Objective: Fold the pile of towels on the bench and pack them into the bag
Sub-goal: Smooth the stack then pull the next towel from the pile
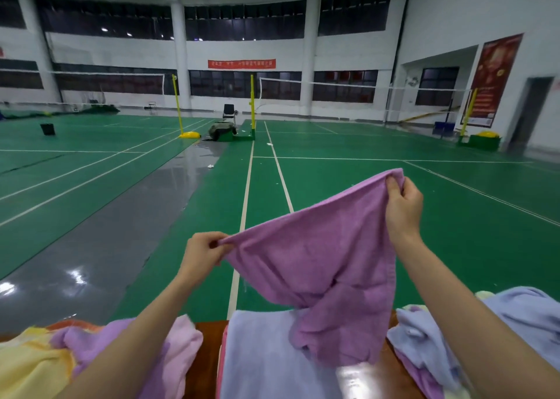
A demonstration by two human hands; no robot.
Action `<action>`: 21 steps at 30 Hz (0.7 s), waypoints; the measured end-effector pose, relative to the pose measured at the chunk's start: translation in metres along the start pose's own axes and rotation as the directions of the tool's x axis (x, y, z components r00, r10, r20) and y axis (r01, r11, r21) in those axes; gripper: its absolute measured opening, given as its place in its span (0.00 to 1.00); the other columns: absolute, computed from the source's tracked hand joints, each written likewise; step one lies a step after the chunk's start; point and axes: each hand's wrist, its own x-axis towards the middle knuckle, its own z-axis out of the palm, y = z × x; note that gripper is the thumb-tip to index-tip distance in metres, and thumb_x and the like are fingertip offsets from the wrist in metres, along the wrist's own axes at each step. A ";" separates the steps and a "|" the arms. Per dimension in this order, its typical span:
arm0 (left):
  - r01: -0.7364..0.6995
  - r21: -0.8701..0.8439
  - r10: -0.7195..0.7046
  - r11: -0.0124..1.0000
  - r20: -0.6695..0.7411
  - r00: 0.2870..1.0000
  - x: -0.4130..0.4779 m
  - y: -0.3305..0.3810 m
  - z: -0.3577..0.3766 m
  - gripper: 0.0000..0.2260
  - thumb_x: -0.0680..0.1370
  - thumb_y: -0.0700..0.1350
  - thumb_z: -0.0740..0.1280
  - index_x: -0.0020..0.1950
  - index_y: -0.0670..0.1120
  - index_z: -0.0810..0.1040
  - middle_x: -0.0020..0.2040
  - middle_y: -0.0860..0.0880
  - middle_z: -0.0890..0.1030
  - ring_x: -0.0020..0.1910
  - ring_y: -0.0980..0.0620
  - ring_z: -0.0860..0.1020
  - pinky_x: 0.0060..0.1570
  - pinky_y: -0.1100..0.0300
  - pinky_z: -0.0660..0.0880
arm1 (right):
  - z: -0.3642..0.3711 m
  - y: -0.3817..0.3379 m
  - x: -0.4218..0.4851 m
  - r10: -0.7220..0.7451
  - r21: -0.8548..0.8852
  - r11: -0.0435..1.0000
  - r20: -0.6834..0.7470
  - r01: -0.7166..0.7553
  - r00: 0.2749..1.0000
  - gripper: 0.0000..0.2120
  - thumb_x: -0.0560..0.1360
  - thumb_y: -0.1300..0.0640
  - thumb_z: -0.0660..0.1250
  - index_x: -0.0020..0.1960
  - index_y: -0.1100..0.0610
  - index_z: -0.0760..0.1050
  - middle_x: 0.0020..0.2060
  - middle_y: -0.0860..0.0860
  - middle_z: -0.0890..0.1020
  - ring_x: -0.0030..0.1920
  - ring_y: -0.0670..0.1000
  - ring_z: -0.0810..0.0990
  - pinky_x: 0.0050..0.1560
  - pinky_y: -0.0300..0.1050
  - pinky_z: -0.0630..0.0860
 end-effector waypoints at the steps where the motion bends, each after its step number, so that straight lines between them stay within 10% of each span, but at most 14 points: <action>1: -0.014 -0.064 0.014 0.998 0.002 1.000 0.002 0.006 -0.005 0.15 0.72 0.31 0.69 0.35 0.52 0.79 0.22 0.55 0.75 0.24 0.61 0.69 0.27 0.70 0.66 | -0.003 -0.001 0.006 0.005 -0.017 1.000 -0.009 -0.006 1.000 0.15 0.81 0.53 0.57 0.35 0.53 0.66 0.30 0.47 0.66 0.32 0.46 0.64 0.35 0.42 0.63; 11: 0.027 -0.747 -0.150 0.664 -0.098 0.984 0.071 0.113 -0.060 0.03 0.77 0.38 0.64 0.45 0.46 0.76 0.42 0.51 0.77 0.41 0.55 0.74 0.41 0.63 0.71 | -0.023 -0.048 0.060 -0.028 -0.185 0.982 0.021 0.031 0.999 0.17 0.79 0.55 0.61 0.50 0.71 0.74 0.38 0.55 0.73 0.40 0.50 0.68 0.41 0.47 0.65; 15: -0.079 -0.663 -0.087 0.744 -0.214 0.973 0.081 0.142 -0.068 0.06 0.78 0.41 0.65 0.41 0.48 0.75 0.39 0.53 0.74 0.36 0.58 0.71 0.35 0.67 0.70 | -0.027 -0.060 0.064 0.258 0.097 0.957 0.154 -0.275 0.954 0.14 0.78 0.61 0.62 0.61 0.68 0.72 0.43 0.52 0.78 0.41 0.49 0.75 0.42 0.44 0.73; 21: -0.035 -0.686 -0.074 0.727 -0.129 0.989 0.076 0.135 -0.090 0.04 0.78 0.40 0.63 0.44 0.45 0.75 0.41 0.51 0.75 0.37 0.59 0.73 0.34 0.70 0.73 | -0.037 -0.065 0.059 0.263 0.240 0.899 0.373 -0.367 0.890 0.08 0.78 0.61 0.61 0.53 0.63 0.76 0.38 0.49 0.82 0.39 0.45 0.79 0.34 0.35 0.78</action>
